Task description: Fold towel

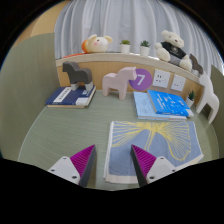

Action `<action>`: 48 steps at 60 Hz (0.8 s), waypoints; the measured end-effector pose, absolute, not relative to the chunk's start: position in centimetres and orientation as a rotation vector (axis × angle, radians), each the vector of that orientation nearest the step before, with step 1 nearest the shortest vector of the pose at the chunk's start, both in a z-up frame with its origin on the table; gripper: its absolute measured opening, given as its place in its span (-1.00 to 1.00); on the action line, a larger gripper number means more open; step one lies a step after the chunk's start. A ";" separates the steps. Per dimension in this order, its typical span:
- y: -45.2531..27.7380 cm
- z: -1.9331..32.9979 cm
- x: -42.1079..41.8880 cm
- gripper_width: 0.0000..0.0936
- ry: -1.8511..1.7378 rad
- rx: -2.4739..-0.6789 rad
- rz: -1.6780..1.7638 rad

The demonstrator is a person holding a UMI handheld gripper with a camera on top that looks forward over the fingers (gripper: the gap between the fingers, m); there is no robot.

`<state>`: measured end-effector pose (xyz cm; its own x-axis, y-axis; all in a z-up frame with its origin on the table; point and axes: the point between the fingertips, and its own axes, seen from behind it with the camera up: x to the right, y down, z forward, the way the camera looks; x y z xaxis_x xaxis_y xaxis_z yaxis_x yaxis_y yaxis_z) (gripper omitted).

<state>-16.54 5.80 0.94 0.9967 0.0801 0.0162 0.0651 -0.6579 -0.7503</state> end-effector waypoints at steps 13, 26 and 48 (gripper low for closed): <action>7.1 -1.2 -15.8 -0.20 -0.123 -2.319 -0.047; 7.3 -1.2 -14.7 -0.87 -0.165 -2.354 -0.033; 8.0 11.9 1.3 -0.89 -0.073 -2.215 -0.049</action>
